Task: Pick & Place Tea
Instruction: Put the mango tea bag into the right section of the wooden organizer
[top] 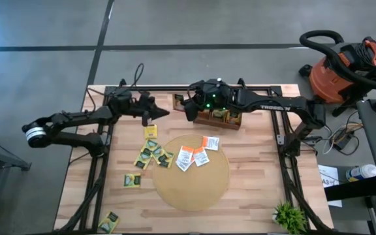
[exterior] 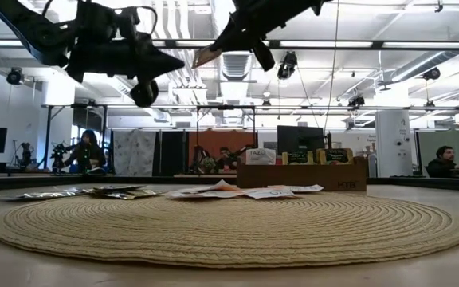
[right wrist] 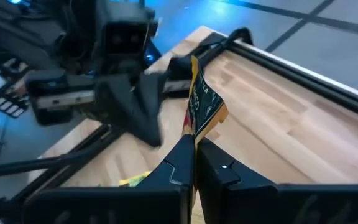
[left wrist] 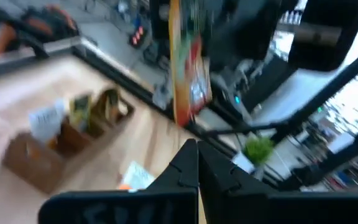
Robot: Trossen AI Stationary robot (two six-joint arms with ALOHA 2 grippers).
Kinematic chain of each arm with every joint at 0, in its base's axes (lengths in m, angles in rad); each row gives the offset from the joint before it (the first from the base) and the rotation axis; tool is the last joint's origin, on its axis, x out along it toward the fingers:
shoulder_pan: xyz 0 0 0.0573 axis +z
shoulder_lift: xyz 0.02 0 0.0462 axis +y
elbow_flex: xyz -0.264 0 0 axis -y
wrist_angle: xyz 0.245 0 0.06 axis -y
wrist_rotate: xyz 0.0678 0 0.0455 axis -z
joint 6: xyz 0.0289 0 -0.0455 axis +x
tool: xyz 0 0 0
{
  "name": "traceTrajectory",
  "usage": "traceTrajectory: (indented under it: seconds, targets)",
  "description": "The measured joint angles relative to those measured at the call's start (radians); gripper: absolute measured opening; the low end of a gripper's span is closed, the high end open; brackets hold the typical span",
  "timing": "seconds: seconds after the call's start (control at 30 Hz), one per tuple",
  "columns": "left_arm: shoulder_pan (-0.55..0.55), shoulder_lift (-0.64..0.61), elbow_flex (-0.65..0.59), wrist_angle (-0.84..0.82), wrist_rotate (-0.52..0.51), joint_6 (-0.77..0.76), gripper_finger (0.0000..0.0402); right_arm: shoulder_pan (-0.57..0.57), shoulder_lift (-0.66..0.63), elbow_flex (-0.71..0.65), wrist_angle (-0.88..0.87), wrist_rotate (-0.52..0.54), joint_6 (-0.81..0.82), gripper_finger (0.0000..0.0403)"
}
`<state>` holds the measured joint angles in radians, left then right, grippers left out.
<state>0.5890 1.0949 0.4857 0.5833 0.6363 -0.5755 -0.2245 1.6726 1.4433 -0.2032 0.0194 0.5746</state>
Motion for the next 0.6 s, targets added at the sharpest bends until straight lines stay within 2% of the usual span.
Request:
traceTrajectory:
  seconds: [0.1,0.2,0.4,0.6]
  targets:
    - [0.008,-0.001,0.000,0.017,-0.052,-0.010,0.0020,0.006,0.000,0.000,-0.012,-0.005,-0.010,0.0008]
    - [0.012,-0.001,0.000,0.020,-0.058,-0.041,0.0062,0.011,0.000,0.000,-0.030,-0.005,-0.024,0.0008]
    - [0.012,-0.002,0.000,0.041,-0.010,-0.070,0.0143,0.019,-0.002,0.000,-0.031,-0.005,-0.074,0.0008]
    - [0.012,0.001,0.000,0.046,-0.009,-0.058,0.0158,0.021,-0.002,0.000,-0.029,-0.024,-0.089,0.0008]
